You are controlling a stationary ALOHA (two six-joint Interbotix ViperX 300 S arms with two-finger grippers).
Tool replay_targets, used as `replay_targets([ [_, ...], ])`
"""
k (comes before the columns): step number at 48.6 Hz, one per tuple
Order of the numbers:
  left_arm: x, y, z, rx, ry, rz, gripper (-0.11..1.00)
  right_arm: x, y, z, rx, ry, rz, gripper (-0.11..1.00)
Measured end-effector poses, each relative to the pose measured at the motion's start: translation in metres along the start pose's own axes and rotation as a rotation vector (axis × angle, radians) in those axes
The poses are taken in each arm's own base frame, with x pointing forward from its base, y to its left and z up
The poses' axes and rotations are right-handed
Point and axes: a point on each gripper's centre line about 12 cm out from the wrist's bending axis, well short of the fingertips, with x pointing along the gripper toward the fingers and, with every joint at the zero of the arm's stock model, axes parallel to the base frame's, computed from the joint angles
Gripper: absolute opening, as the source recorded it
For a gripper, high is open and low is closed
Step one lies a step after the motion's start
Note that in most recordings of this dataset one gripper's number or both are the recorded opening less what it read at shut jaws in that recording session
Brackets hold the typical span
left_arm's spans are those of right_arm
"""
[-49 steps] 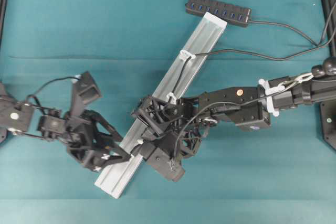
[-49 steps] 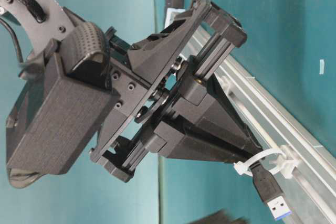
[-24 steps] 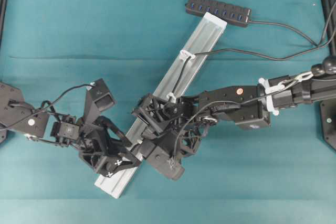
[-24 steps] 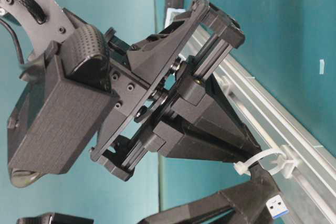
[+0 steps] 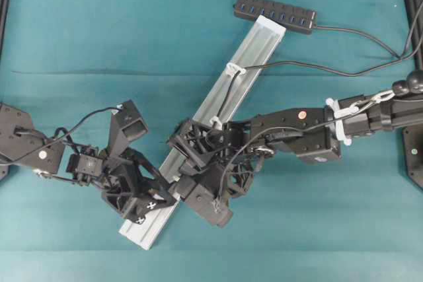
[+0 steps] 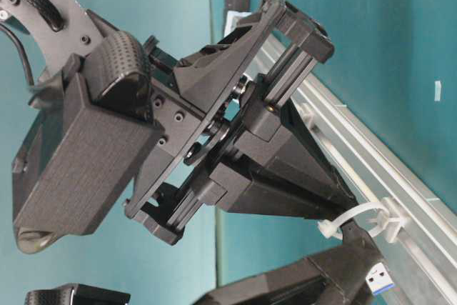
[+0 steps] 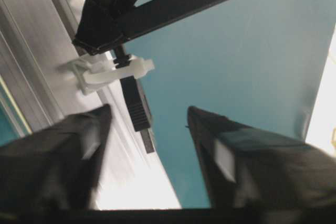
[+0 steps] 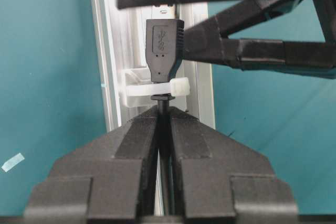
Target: Pass the USB cable through three rings with both arms.
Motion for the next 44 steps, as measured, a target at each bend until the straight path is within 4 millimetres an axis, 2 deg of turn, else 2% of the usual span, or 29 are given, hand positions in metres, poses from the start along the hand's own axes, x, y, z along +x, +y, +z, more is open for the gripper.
replay_targets([
  [6, 0.0000, 0.0001, -0.0001, 0.025, 0.001, 0.001, 0.21, 0.0000, 0.0004, 0.0006, -0.001, -0.001, 0.001, 0.07],
  [9, 0.0000, 0.0004, -0.0003, 0.032, 0.003, 0.004, 0.11, 0.0000, 0.0005, 0.0006, 0.000, -0.001, 0.001, 0.07],
  [44, -0.0002, 0.0019, -0.0015, 0.037, 0.011, 0.013, 0.11, -0.0004, 0.0010, 0.0020, -0.005, -0.003, 0.001, 0.07],
])
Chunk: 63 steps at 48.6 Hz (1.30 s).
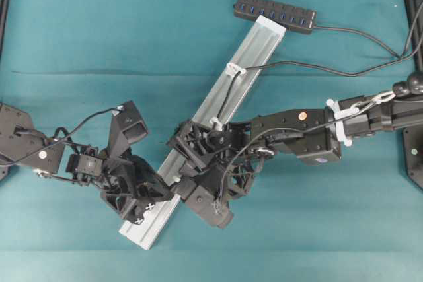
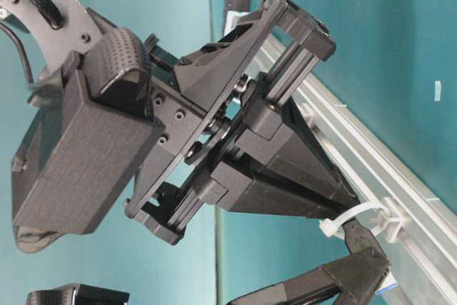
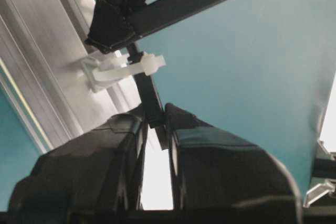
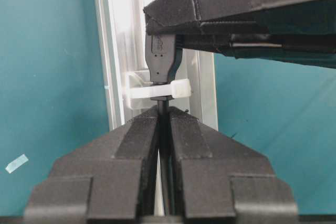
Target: Pass the USB cable through three rings with both arms.
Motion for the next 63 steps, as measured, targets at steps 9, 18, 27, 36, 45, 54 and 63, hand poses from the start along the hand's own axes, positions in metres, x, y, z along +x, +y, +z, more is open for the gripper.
replay_targets([
  [9, 0.000, 0.000, 0.000, -0.003, 0.000, 0.000, 0.11, 0.001, 0.001, -0.001, 0.002, 0.002, 0.004, 0.08],
  [18, 0.000, 0.000, 0.000, -0.009, 0.001, 0.001, 0.11, 0.001, 0.000, 0.000, 0.003, 0.000, 0.001, 0.13],
  [27, 0.000, 0.002, -0.002, -0.011, 0.015, 0.018, 0.11, 0.001, 0.000, -0.001, 0.004, 0.002, 0.002, 0.47],
  [36, 0.000, 0.004, -0.003, -0.011, 0.025, 0.031, 0.11, 0.001, 0.002, -0.004, 0.007, 0.007, 0.007, 0.77],
  [45, -0.002, 0.008, -0.006, -0.020, 0.034, 0.042, 0.11, 0.000, 0.004, -0.006, 0.014, 0.012, 0.010, 0.76],
  [54, -0.005, 0.015, -0.012, -0.051, 0.046, 0.057, 0.11, -0.006, -0.003, -0.018, 0.143, 0.022, -0.009, 0.75],
  [63, -0.008, 0.015, -0.016, -0.068, 0.053, 0.058, 0.10, -0.016, -0.016, -0.037, 0.315, 0.026, -0.060, 0.75],
])
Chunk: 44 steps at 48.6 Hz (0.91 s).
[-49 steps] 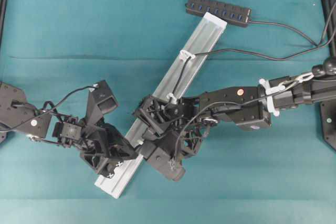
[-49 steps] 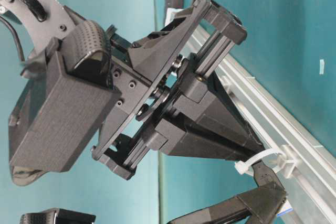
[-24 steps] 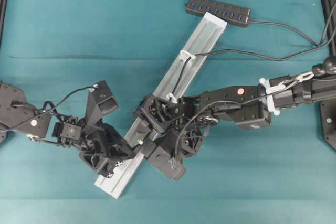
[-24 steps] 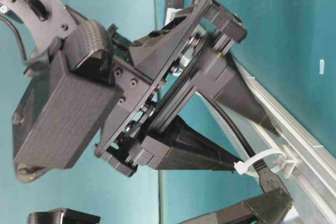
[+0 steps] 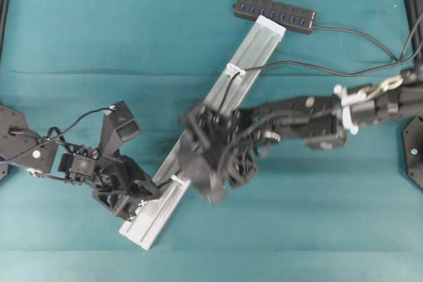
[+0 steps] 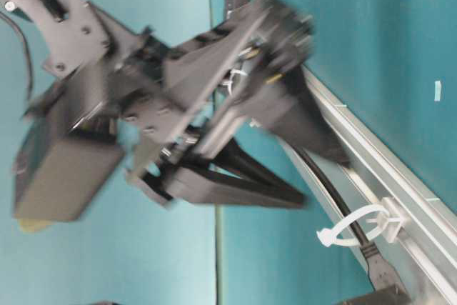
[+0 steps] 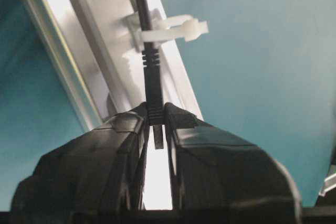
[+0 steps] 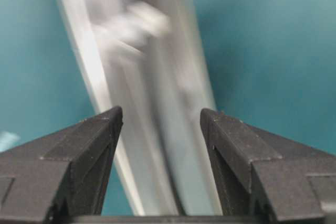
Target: Pass the USB cable through three rings with both arms.
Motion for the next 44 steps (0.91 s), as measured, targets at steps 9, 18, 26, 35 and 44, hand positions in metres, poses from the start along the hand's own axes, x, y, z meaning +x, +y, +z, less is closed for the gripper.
replay_targets([
  [9, -0.001, -0.006, -0.007, -0.025, 0.017, -0.016, 0.10, -0.008, -0.001, -0.005, 0.079, -0.019, -0.032, 0.75],
  [18, -0.003, -0.008, -0.016, -0.021, 0.036, -0.022, 0.10, -0.012, 0.003, -0.011, 0.088, -0.017, -0.037, 0.75],
  [26, -0.007, -0.012, -0.014, -0.022, 0.028, -0.038, 0.10, -0.014, 0.004, -0.012, 0.088, -0.018, -0.038, 0.75],
  [35, -0.013, -0.019, -0.009, -0.023, 0.012, -0.064, 0.10, -0.014, 0.004, -0.013, 0.091, -0.017, -0.037, 0.75],
  [44, -0.018, -0.021, -0.008, -0.024, 0.015, -0.059, 0.10, -0.015, 0.004, -0.012, 0.090, -0.018, -0.038, 0.75],
])
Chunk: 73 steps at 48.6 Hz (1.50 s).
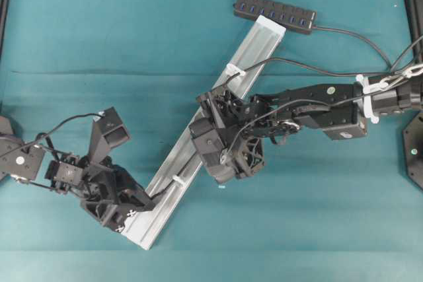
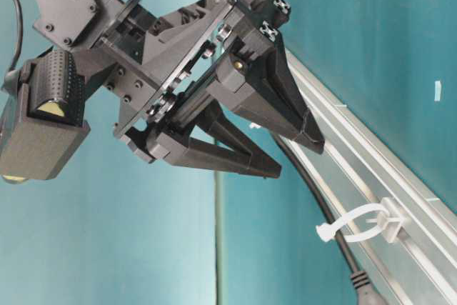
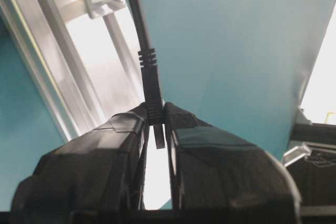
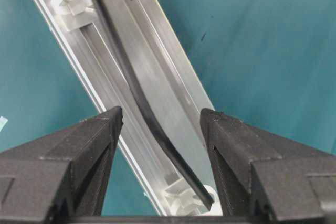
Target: Pass the USB cable through three rings with both arms.
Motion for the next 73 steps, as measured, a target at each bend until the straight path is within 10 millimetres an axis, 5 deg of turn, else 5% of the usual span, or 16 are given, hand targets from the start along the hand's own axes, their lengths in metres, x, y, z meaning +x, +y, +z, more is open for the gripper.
replay_targets([
  [55, -0.014, -0.008, 0.006, 0.010, -0.031, -0.045, 0.11, -0.004, -0.003, -0.002, 0.043, -0.004, -0.010, 0.75],
  [68, -0.015, -0.011, 0.007, 0.007, -0.038, -0.056, 0.81, -0.005, -0.003, -0.001, 0.118, -0.008, -0.013, 0.75],
  [73, -0.016, -0.012, 0.008, 0.012, -0.046, -0.067, 0.99, -0.007, -0.003, 0.000, 0.130, -0.011, -0.014, 0.75],
])
